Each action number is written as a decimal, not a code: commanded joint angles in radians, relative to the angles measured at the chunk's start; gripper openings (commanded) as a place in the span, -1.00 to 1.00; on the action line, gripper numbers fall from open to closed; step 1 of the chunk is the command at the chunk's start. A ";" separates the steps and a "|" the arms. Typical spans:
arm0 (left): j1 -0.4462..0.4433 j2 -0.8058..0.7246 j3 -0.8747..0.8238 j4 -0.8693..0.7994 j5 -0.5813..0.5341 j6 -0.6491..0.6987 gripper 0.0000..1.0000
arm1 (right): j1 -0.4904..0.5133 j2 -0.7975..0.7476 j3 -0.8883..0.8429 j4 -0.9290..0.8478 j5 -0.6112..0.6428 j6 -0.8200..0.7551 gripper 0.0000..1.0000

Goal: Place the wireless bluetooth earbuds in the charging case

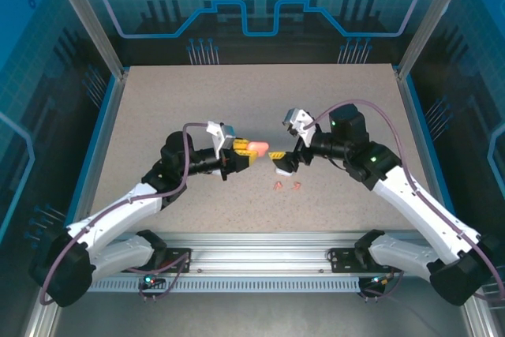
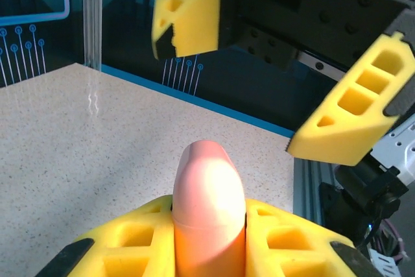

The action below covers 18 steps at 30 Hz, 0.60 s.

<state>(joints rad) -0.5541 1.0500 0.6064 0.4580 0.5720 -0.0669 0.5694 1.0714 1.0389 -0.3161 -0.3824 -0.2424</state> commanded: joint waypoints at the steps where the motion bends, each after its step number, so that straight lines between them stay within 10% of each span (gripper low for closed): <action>1: -0.009 -0.019 -0.011 0.050 0.008 0.072 -1.00 | 0.024 0.032 0.057 -0.008 -0.036 -0.035 0.93; 18: -0.012 -0.019 -0.005 0.051 0.014 0.067 -1.00 | 0.043 0.129 0.111 -0.018 0.023 -0.049 0.81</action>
<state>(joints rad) -0.5587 1.0496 0.6056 0.4625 0.5724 -0.0193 0.6025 1.1896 1.1080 -0.3248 -0.3893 -0.2882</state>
